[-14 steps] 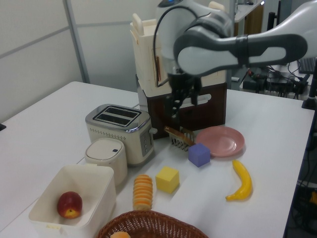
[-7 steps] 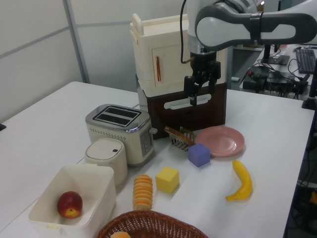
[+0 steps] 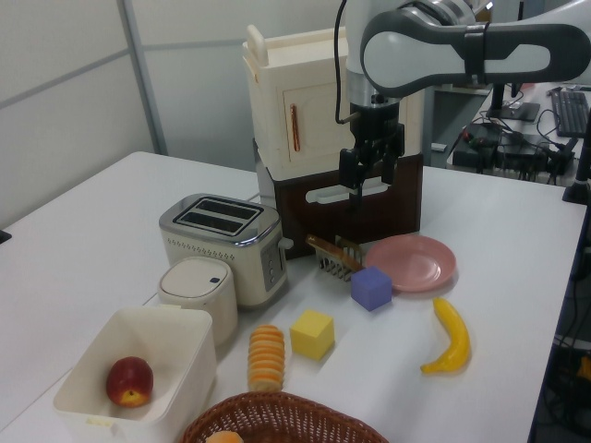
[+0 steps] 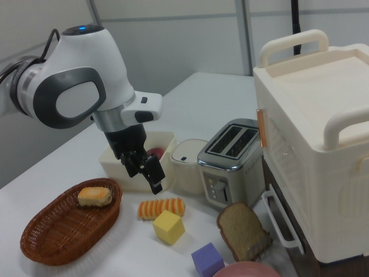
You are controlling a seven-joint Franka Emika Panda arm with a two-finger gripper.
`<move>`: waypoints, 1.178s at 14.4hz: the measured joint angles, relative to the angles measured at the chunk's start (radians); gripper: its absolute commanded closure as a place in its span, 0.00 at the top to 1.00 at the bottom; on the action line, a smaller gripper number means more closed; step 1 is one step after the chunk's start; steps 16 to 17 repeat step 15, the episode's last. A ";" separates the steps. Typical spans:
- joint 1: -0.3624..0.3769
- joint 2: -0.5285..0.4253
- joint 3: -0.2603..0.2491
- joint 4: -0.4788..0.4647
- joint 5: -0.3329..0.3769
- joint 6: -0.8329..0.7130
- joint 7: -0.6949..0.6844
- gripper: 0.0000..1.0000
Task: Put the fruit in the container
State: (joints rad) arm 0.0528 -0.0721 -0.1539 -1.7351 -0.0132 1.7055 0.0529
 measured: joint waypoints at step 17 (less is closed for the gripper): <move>-0.005 0.026 0.024 -0.004 0.007 0.000 -0.011 1.00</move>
